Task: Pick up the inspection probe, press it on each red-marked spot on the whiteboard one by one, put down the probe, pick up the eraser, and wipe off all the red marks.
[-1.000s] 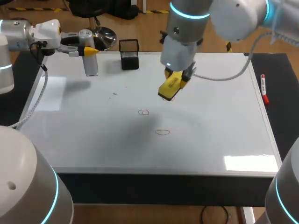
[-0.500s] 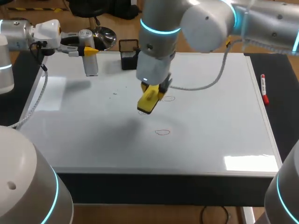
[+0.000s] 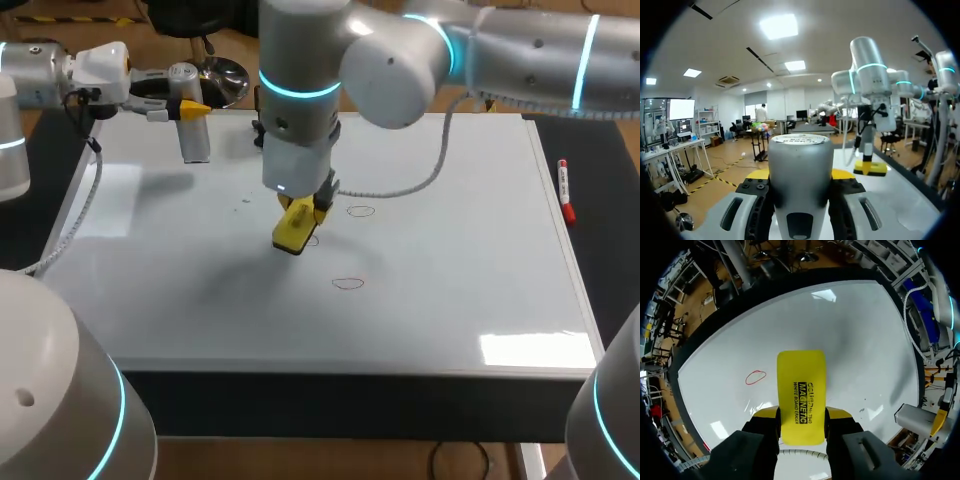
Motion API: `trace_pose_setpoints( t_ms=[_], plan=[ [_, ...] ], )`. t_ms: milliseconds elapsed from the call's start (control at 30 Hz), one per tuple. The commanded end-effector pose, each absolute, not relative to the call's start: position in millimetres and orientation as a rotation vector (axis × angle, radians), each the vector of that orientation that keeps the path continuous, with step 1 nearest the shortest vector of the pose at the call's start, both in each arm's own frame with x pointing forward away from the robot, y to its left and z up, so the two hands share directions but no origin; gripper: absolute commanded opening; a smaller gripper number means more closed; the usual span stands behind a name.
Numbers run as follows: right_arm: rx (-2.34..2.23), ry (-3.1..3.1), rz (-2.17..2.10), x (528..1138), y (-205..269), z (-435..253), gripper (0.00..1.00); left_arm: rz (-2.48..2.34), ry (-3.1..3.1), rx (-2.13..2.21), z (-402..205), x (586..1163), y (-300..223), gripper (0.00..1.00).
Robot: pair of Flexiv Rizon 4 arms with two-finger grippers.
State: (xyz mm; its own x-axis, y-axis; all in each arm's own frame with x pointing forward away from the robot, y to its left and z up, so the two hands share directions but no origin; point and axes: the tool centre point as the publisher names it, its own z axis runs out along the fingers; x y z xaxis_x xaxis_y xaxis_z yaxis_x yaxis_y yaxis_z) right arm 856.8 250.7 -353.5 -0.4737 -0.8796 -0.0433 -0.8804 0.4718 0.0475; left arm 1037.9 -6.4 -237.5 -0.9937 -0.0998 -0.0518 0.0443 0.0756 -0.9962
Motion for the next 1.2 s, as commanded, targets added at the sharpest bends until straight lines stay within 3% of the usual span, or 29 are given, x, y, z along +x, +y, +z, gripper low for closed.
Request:
trace_pose_setpoints(
  t_ms=[33,1200],
  plan=[
    [-1.612,2.692,0.079,859,260,-375,0.0,-2.061,2.221,-0.06,-236,1036,-7,0.0],
    [-1.668,2.636,0.052,866,267,-427,0.0,-2.061,2.221,-0.06,-236,1036,-7,0.0]
  ],
)
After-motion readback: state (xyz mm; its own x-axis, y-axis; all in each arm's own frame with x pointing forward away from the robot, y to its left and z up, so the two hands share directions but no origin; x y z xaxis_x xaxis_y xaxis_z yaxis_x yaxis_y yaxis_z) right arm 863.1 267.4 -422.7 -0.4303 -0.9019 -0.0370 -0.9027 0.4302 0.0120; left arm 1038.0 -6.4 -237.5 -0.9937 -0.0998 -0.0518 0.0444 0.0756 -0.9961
